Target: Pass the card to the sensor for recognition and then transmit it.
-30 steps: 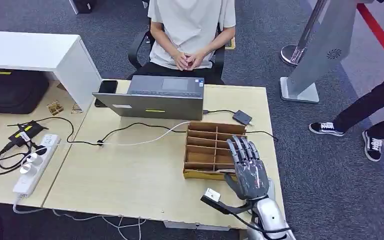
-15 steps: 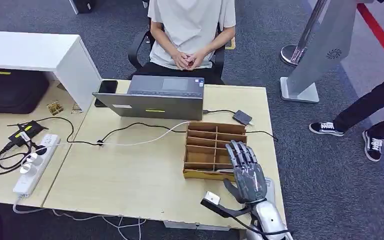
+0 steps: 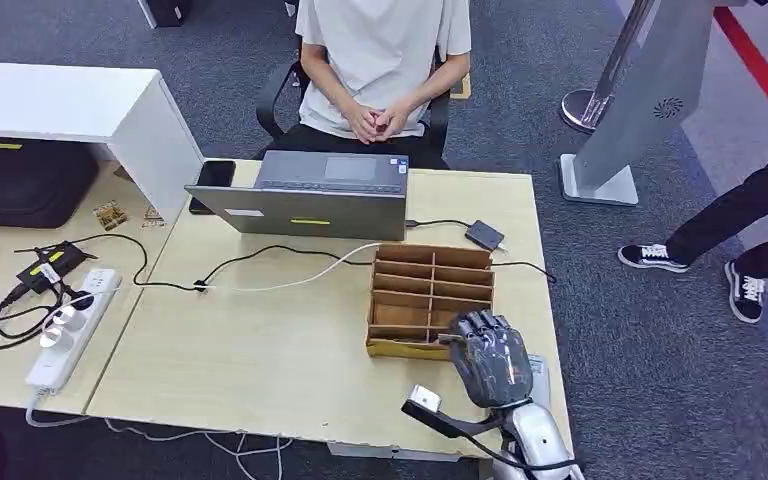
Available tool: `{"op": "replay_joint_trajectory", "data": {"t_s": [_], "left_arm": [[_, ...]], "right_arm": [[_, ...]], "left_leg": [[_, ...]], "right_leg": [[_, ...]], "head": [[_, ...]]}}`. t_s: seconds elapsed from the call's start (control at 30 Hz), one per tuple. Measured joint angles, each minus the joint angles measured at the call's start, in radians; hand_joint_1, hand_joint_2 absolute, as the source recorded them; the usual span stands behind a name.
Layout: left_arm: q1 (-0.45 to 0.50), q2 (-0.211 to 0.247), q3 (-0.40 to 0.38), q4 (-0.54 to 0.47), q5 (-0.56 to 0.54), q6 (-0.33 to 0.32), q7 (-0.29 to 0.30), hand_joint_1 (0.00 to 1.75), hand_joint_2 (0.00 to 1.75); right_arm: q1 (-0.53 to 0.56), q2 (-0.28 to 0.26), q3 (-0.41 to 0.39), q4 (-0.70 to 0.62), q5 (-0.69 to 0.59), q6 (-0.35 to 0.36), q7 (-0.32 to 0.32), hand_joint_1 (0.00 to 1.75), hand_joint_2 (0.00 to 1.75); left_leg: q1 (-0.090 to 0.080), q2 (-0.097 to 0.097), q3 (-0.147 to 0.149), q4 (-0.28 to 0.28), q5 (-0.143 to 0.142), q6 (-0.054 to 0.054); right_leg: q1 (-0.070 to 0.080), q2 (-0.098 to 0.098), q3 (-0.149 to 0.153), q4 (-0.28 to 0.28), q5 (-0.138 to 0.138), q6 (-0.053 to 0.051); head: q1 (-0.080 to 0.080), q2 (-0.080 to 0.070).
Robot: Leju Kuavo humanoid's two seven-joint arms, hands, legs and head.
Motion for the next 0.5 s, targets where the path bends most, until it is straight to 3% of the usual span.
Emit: {"op": "replay_joint_trajectory", "data": {"t_s": [0.5], "left_arm": [[0.000,0.000,0.000,0.000,0.000,0.001,0.000,0.00,1.75]], "right_arm": [[0.000,0.000,0.000,0.001,-0.016,0.000,-0.015,1.75,1.75]], "left_leg": [[0.000,0.000,0.000,0.000,0.000,0.000]], "right_leg": [[0.000,0.000,0.000,0.000,0.000,0.000]], "head": [[0.000,0.000]]}}
